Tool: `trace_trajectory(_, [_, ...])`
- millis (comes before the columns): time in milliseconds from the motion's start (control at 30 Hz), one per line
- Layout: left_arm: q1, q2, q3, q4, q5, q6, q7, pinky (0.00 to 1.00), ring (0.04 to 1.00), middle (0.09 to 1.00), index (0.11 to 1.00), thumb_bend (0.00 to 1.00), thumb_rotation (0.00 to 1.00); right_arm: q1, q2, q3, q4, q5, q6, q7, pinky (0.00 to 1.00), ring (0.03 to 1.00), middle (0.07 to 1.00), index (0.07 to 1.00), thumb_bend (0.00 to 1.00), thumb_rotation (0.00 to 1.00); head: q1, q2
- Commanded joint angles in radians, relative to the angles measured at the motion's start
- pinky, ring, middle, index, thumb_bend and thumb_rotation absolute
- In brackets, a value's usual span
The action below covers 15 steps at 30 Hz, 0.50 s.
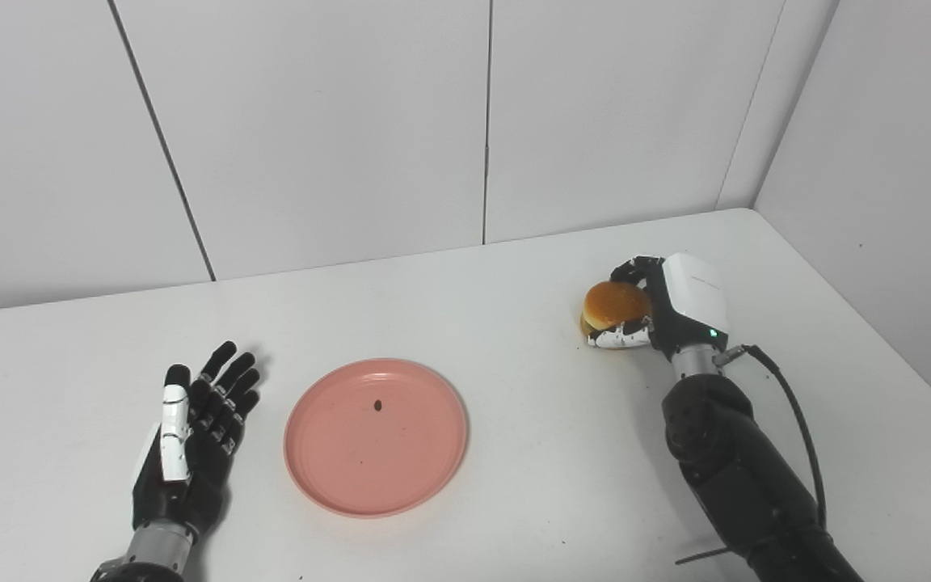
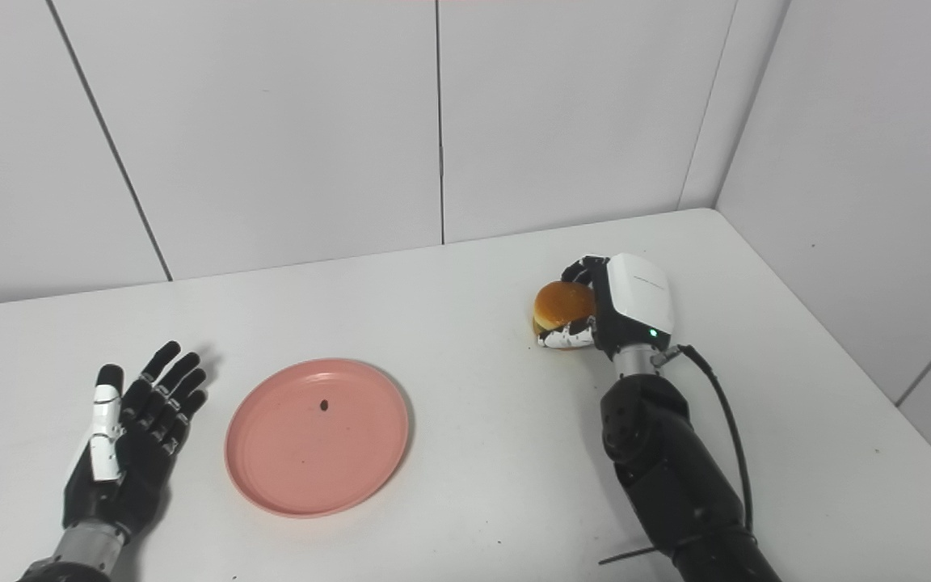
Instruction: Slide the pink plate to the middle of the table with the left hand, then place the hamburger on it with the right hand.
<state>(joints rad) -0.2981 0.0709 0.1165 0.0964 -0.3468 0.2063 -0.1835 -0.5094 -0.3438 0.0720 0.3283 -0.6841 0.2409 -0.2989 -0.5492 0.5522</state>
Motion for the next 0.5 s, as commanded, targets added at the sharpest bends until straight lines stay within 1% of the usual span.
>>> trace_trajectory(0, [0.013, 0.004, -0.007, 0.015, 0.009, 0.011, 0.002, 0.97, 0.928, 0.89, 0.871, 0.61, 1.0, -0.029, -0.007, -0.013, -0.046, 0.004, -0.016, -0.035, 0.23, 0.324, 0.478, 0.488, 0.52, 0.0, 0.0, 0.0])
trace_trajectory(67, [0.013, 0.008, -0.01, 0.018, 0.011, 0.008, -0.004, 0.98, 0.933, 0.894, 0.876, 0.61, 1.0, -0.029, -0.007, -0.013, -0.048, 0.005, -0.027, -0.043, 0.22, 0.317, 0.477, 0.488, 0.52, 0.0, 0.0, 0.0])
trace_trajectory(167, [0.014, 0.005, -0.012, 0.012, 0.012, 0.012, 0.0, 0.98, 0.934, 0.896, 0.873, 0.61, 1.0, -0.025, -0.004, -0.02, -0.067, 0.012, -0.036, -0.055, 0.18, 0.263, 0.472, 0.487, 0.52, 0.0, 0.01, 0.004])
trace_trajectory(233, [0.016, 0.005, -0.015, 0.008, 0.014, 0.013, -0.002, 0.98, 0.934, 0.897, 0.874, 0.61, 1.0, -0.021, 0.002, -0.027, -0.087, 0.021, -0.041, -0.063, 0.19, 0.275, 0.473, 0.487, 0.52, 0.0, 0.014, 0.007])
trace_trajectory(267, [0.017, 0.006, -0.016, 0.007, 0.015, 0.011, -0.004, 0.98, 0.935, 0.899, 0.877, 0.61, 0.99, -0.02, 0.004, -0.029, -0.094, 0.025, -0.042, -0.066, 0.18, 0.266, 0.472, 0.488, 0.53, 0.0, 0.014, 0.007])
trace_trajectory(333, [0.018, 0.005, -0.02, 0.008, 0.019, 0.005, -0.007, 0.97, 0.933, 0.898, 0.873, 0.62, 0.98, -0.016, 0.01, -0.035, -0.107, 0.035, -0.068, -0.09, 0.17, 0.246, 0.472, 0.488, 0.53, 0.0, 0.025, 0.008])
trace_trajectory(467, [0.02, 0.0, -0.031, 0.019, 0.037, -0.025, -0.01, 0.96, 0.925, 0.894, 0.877, 0.63, 0.97, -0.005, 0.01, -0.034, -0.149, 0.044, -0.103, -0.106, 0.15, 0.228, 0.471, 0.488, 0.53, 0.0, 0.082, 0.018])
